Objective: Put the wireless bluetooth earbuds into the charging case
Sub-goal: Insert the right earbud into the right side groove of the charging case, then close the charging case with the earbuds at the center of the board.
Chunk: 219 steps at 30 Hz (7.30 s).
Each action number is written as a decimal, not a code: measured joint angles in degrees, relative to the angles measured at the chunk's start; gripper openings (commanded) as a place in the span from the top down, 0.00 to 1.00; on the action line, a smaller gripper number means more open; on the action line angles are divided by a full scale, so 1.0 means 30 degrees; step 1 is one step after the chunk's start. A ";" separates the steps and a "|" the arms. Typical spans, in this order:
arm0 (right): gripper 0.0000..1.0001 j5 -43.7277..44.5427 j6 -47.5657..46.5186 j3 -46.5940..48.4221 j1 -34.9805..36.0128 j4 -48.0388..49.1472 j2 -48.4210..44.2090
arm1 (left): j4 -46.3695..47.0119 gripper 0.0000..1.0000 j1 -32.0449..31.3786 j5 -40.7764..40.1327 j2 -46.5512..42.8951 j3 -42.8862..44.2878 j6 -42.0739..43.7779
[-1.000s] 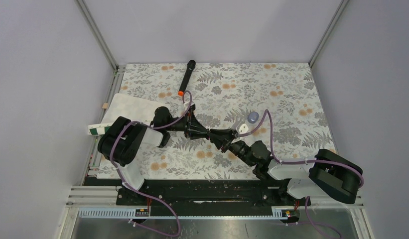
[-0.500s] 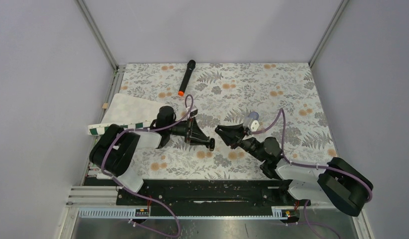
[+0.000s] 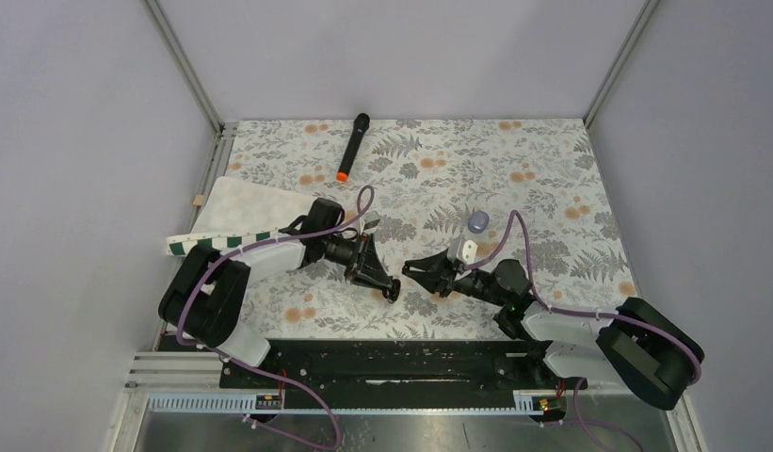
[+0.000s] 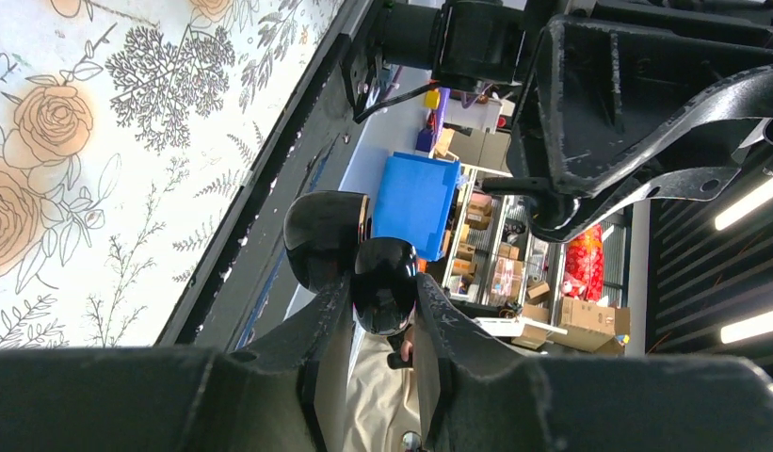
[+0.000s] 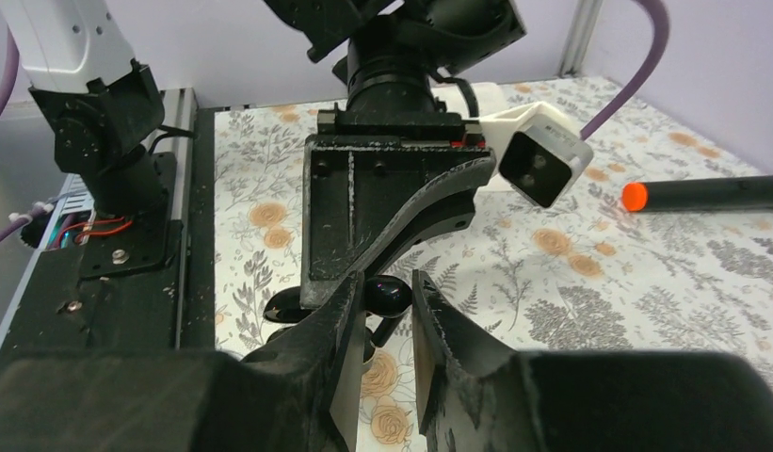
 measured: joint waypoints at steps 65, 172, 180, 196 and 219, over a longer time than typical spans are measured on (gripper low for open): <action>1.00 -0.0073 0.0503 0.0095 -0.0073 0.4736 0.0197 | 2.6454 1.00 -0.0576 0.1486 0.1348 -0.3621 -2.2811; 0.33 0.0495 0.0874 0.0510 0.0444 0.1712 -0.1515 | 2.7124 1.00 -0.0772 0.2535 0.1443 -0.2834 -2.3627; 0.27 0.0452 0.1617 0.0474 0.0495 0.1377 -0.2543 | 2.7248 1.00 -0.0801 0.1989 0.1719 -0.2630 -2.3627; 0.18 0.1209 0.2579 0.0481 0.0525 -0.0291 -0.4575 | 2.7256 1.00 -0.0794 0.1443 0.2331 -0.2455 -2.3409; 0.46 0.9734 1.3435 0.4889 -0.2448 -2.1143 -0.5901 | 2.4829 1.00 -0.0124 0.1377 0.1996 -0.2703 -2.0385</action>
